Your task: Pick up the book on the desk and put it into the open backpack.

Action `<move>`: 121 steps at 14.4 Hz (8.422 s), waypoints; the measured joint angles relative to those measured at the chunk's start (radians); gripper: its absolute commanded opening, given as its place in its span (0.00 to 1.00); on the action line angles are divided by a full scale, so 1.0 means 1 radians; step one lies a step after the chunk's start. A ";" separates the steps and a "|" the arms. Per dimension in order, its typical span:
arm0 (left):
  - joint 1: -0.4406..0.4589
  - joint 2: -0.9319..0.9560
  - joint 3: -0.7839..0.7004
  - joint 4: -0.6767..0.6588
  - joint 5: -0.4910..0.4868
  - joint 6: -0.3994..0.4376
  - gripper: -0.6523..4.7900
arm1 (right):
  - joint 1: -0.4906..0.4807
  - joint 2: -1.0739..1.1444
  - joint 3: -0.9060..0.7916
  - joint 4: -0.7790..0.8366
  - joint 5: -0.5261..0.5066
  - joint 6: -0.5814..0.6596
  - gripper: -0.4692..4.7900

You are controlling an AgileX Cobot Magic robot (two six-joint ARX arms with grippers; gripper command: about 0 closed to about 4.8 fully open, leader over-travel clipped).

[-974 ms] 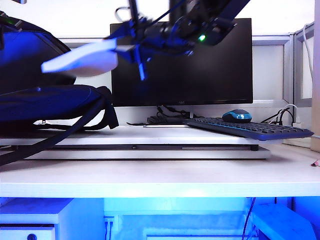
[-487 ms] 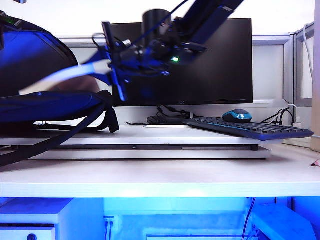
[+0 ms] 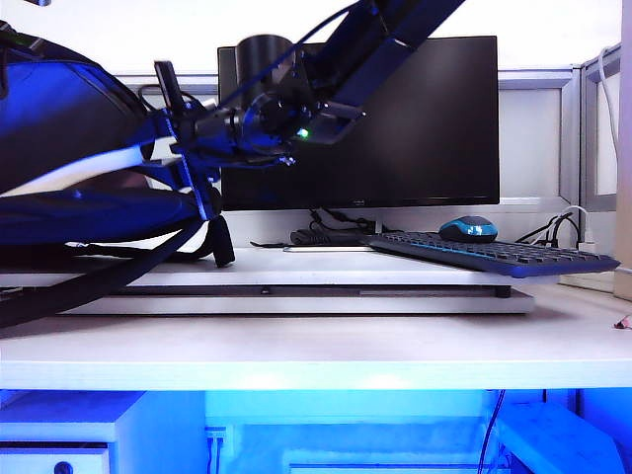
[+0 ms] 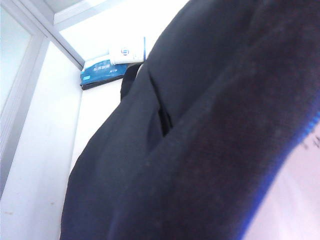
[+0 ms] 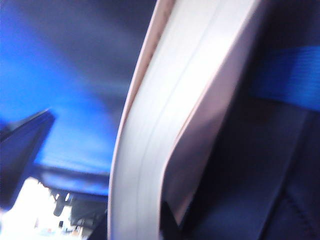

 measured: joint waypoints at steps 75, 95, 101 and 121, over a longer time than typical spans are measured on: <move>-0.276 -1.138 -0.529 -0.381 -0.002 -0.341 1.00 | -0.329 -1.268 -0.053 -1.187 0.474 -1.106 0.82; -0.276 -1.292 -0.880 -0.074 0.118 -0.475 0.84 | -0.329 -2.087 -1.582 -0.541 0.629 -0.979 0.46; -0.277 -1.473 -0.967 -0.116 0.088 -0.550 0.50 | -0.329 -2.295 -1.832 -0.548 0.679 -0.961 0.35; -0.277 -1.473 -1.245 -0.001 0.125 -0.561 0.11 | -0.432 -2.452 -2.085 -0.489 0.720 -1.007 0.08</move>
